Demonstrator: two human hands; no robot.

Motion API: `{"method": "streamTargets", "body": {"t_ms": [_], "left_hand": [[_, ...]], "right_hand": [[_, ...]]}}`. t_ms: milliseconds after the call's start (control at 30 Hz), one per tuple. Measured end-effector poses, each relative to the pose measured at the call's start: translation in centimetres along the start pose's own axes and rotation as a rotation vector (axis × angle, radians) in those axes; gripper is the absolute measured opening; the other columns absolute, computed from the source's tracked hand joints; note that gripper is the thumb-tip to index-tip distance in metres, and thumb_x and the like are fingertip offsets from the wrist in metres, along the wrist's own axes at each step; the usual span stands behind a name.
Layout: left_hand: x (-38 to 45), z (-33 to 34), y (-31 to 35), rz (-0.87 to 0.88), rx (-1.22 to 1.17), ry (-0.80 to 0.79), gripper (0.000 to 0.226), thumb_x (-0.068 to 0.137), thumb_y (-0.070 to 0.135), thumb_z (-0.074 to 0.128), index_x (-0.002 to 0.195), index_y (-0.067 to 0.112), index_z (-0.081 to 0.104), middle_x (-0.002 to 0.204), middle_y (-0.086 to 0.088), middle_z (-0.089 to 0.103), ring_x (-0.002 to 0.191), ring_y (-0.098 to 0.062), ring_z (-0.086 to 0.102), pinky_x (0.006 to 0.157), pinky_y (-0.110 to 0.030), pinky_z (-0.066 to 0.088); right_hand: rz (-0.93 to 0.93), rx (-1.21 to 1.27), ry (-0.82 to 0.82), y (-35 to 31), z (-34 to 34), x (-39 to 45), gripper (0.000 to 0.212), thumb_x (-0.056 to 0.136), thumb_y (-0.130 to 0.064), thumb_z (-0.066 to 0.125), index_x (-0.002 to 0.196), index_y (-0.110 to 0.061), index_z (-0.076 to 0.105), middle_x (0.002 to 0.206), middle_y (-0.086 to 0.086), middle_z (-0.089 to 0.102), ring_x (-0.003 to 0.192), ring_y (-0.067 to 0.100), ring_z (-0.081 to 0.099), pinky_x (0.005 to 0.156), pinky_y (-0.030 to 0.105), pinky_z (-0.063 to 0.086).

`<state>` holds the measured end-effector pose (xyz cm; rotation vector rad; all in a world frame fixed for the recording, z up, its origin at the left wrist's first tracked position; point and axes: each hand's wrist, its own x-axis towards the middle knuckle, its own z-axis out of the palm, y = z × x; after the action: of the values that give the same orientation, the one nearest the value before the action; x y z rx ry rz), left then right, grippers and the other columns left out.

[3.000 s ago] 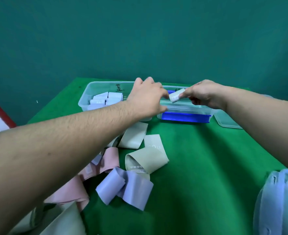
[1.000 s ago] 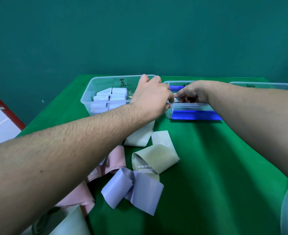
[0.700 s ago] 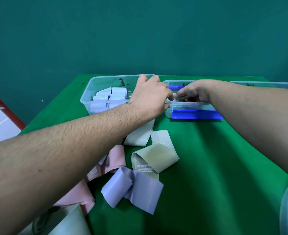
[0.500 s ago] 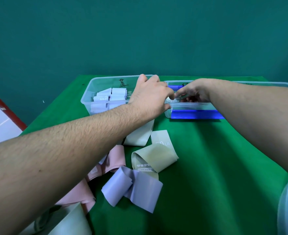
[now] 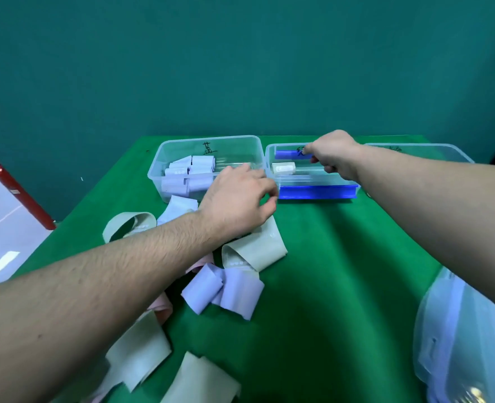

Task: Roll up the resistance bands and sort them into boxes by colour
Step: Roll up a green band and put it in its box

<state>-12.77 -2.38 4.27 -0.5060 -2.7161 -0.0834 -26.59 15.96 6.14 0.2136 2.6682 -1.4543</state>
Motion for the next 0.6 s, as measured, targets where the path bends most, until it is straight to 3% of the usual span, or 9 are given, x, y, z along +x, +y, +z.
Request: {"method": "streamTargets", "body": {"t_ms": [167,333,400,533,600], "left_hand": [[-3.5,-0.6,1.7,-0.043,-0.035,-0.159,0.029,0.094,0.048,0.048,0.112,0.03,0.064,0.11,0.006,0.064,0.107,-0.019,0.057,0.089,-0.035,0.044],[-6.5,-0.4,3.0,-0.104,-0.039,-0.255,0.045,0.088,0.054,0.056,0.127,0.032,0.052,0.126,0.005,0.059,0.115,-0.021,0.054,0.097,-0.039,0.045],[-7.5,-0.1,3.4,-0.117,-0.017,-0.281,0.049,0.088,0.048,0.058,0.132,0.032,0.046,0.132,0.004,0.056,0.119,-0.022,0.052,0.099,-0.038,0.044],[-9.3,0.2,3.7,-0.216,-0.109,-0.283,0.051,0.087,0.034,0.063,0.135,0.031,0.045,0.134,0.004,0.052,0.12,-0.021,0.051,0.097,-0.036,0.044],[-10.2,0.4,3.9,-0.252,-0.178,-0.25,0.048,0.087,0.029,0.063,0.132,0.03,0.048,0.131,0.005,0.05,0.118,-0.019,0.051,0.096,-0.036,0.045]], "right_hand": [[-0.053,0.066,-0.057,1.1,-0.3,-4.7,0.022,0.088,-0.018,0.063,0.102,-0.003,0.069,0.073,0.005,0.061,0.049,0.016,0.033,0.042,0.022,0.027],[-0.048,-0.011,-0.162,3.0,0.1,-10.2,0.013,0.086,-0.027,0.066,0.08,-0.016,0.066,0.07,0.002,0.058,0.051,0.015,0.035,0.043,0.02,0.028],[-0.047,-0.054,-0.224,4.0,0.6,-12.2,0.018,0.089,-0.033,0.065,0.078,-0.018,0.066,0.071,0.0,0.059,0.055,0.015,0.039,0.046,0.021,0.03],[-0.118,-0.07,-0.313,5.8,2.5,-15.5,0.011,0.09,-0.026,0.063,0.084,-0.018,0.068,0.083,0.002,0.065,0.061,0.015,0.049,0.05,0.022,0.04],[-0.102,-0.075,-0.379,6.5,3.4,-16.7,0.016,0.084,-0.032,0.07,0.087,-0.016,0.072,0.078,0.002,0.062,0.062,0.017,0.049,0.052,0.023,0.039]]}}
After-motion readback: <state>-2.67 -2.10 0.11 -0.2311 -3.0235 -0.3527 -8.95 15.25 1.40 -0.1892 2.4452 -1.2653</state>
